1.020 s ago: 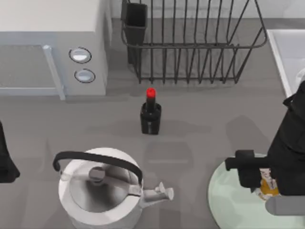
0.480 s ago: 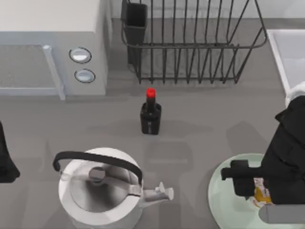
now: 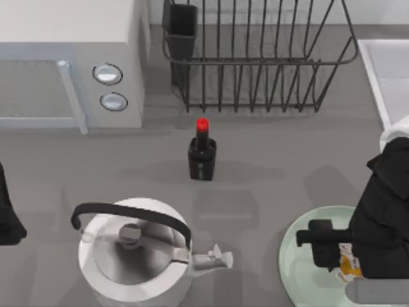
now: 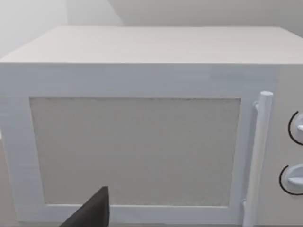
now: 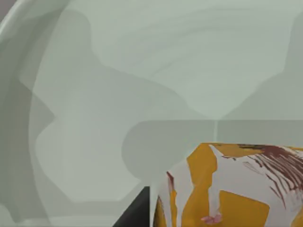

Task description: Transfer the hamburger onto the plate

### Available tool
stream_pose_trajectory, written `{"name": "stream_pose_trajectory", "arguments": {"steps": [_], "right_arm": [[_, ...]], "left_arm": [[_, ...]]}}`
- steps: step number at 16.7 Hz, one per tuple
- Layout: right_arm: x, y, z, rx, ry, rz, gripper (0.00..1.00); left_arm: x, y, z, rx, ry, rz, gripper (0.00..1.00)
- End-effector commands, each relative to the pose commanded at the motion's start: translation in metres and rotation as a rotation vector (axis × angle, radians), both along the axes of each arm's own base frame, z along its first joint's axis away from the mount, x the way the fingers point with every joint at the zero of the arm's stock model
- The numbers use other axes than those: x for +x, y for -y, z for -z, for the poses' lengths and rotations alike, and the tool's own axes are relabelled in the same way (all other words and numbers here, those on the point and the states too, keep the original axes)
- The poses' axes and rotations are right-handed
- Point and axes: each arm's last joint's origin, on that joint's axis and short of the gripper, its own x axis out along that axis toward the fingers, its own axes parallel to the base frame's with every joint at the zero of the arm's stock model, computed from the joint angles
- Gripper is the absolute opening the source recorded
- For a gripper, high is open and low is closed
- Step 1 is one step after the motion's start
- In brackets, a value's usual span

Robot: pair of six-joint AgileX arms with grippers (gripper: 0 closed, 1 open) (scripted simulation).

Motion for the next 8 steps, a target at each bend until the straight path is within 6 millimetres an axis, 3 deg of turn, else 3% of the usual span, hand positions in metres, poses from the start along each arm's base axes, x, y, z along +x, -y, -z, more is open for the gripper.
{"name": "stream_pose_trajectory", "arguments": {"steps": [8], "right_arm": [[0.0000,0.0000,0.0000,0.000,0.000,0.000,0.75]], "left_arm": [[0.0000,0.0000,0.0000,0.000,0.000,0.000,1.00]]}}
